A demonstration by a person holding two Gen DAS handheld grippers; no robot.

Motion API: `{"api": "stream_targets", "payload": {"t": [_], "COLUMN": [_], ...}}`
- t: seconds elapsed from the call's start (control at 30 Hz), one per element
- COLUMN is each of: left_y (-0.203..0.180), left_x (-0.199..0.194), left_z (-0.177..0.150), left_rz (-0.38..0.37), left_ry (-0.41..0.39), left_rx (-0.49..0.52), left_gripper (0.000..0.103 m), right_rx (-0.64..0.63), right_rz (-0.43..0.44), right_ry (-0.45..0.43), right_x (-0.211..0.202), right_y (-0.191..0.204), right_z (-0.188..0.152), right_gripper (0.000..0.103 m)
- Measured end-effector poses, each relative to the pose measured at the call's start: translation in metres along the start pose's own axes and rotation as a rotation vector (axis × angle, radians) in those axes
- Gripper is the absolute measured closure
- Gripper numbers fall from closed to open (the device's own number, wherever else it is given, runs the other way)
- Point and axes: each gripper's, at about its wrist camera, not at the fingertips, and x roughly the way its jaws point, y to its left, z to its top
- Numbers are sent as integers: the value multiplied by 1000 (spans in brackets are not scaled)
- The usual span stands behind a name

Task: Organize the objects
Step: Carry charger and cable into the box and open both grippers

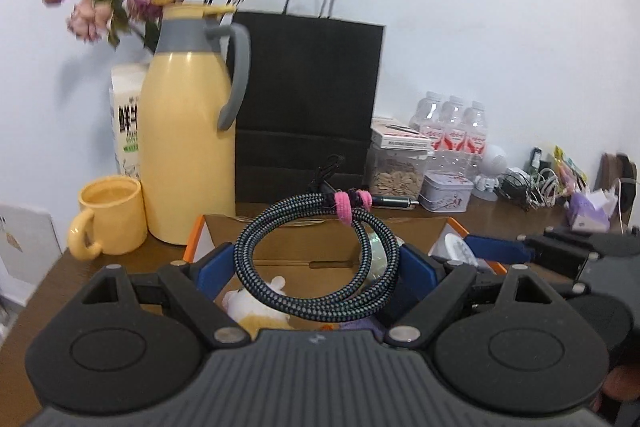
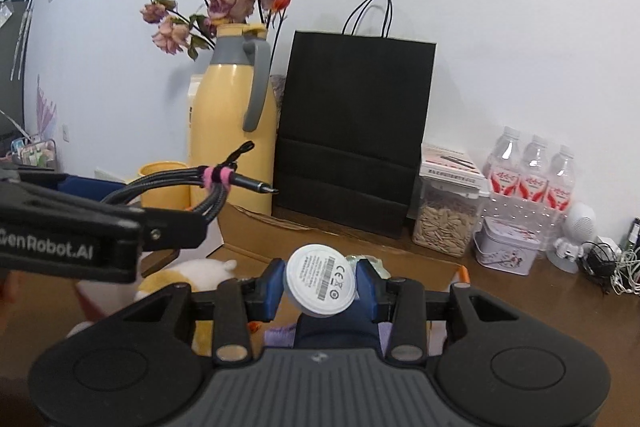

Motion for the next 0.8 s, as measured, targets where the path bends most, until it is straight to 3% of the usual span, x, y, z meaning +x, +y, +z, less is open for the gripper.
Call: {"api": "stream_targets", "payload": {"t": [0.3, 0.47, 0.53, 0.57, 0.6, 0.67, 0.8], "left_y": [19, 18, 18, 19, 19, 22, 25], "left_x": [44, 52, 52, 51, 50, 49, 48], "left_z": [4, -2, -3, -4, -3, -3, 0], "left_rz": [37, 49, 49, 48, 47, 54, 62], "left_ry": [86, 119, 114, 108, 99, 93, 88], "left_rx": [16, 41, 37, 29, 22, 5, -23], "left_gripper": [15, 15, 8, 0, 0, 0, 0], "right_rx": [41, 53, 62, 66, 68, 71, 83], "right_rz": [6, 2, -5, -13, -24, -47, -48], "right_ry": [80, 103, 109, 117, 118, 113, 113], "right_x": [43, 46, 47, 47, 47, 47, 45], "right_y": [-7, -13, -16, -17, -18, -20, -23], "right_z": [-13, -20, -21, -21, -23, -24, -23], "right_gripper": [65, 65, 52, 30, 8, 2, 1]}}
